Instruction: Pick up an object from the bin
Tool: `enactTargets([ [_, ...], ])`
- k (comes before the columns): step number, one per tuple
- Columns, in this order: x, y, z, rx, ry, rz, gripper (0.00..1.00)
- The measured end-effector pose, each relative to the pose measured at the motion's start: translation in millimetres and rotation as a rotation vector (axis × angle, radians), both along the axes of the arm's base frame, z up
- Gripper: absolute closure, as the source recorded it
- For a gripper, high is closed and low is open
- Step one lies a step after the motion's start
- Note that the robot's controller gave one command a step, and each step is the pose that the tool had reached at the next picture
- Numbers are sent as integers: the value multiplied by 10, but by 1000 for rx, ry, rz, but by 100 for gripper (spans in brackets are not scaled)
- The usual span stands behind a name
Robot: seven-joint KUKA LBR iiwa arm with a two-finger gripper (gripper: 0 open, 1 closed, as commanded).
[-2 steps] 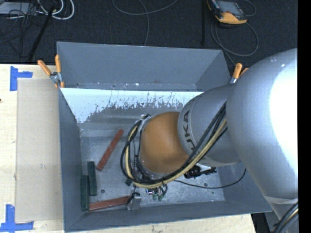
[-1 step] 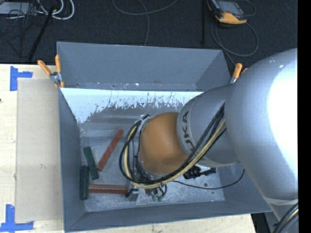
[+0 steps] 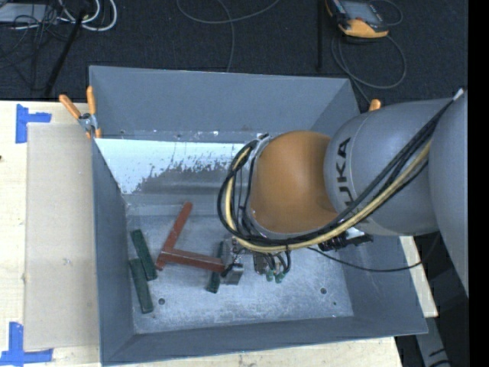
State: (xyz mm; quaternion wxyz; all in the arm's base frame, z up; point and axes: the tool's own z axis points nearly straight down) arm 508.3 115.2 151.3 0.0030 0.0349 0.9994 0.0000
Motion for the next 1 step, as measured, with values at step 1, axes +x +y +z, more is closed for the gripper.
enactTargets([
  [1, 158, -14, 1528, -1, -1, 390, 100],
])
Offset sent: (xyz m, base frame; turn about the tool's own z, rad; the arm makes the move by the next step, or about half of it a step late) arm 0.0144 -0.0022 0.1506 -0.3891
